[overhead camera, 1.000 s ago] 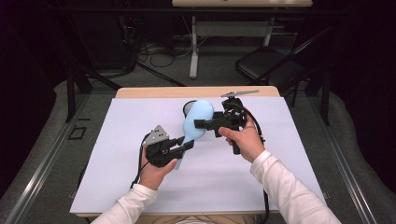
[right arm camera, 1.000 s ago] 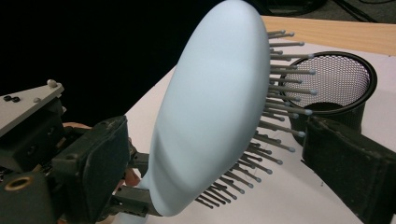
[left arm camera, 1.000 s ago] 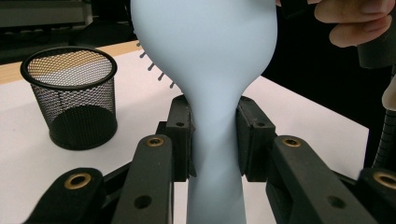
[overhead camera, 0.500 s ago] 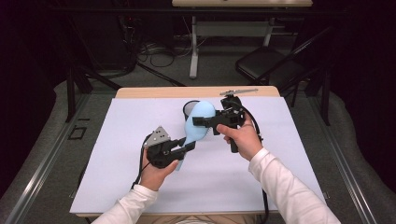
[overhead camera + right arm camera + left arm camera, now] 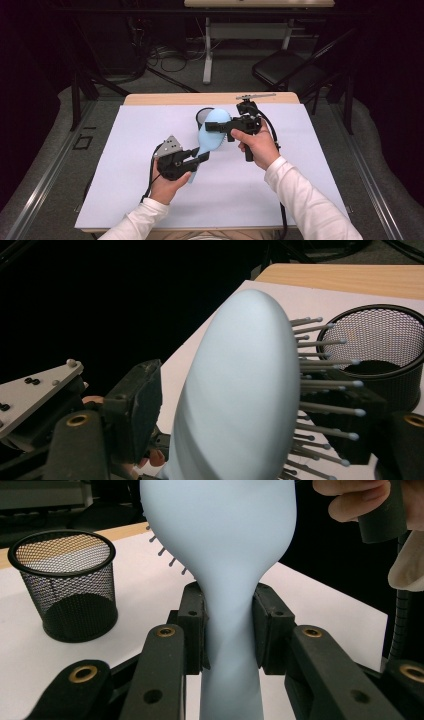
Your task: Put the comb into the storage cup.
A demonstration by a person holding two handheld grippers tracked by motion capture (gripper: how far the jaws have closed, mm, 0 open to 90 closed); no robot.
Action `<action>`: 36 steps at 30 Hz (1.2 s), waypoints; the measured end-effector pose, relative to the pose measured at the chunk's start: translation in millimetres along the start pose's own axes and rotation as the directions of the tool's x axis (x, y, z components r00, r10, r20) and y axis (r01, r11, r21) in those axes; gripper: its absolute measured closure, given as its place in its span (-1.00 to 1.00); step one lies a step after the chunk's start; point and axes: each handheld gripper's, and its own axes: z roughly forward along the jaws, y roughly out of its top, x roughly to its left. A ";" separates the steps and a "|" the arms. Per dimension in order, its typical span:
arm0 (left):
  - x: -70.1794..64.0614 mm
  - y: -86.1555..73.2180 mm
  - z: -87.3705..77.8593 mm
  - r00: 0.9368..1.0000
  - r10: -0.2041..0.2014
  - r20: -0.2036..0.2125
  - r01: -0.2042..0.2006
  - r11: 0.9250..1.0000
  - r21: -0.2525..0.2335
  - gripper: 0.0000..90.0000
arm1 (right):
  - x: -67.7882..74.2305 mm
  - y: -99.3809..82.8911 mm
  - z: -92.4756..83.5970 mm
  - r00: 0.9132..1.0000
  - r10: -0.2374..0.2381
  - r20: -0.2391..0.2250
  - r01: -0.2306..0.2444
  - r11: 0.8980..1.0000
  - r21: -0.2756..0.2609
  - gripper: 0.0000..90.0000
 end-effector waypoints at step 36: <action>1.8 -0.5 -0.4 1.000 0.004 0.001 -0.004 1.000 0.005 0.56 | -11.2 -2.7 0.1 0.990 0.115 -0.080 -0.117 0.993 -0.020 -0.03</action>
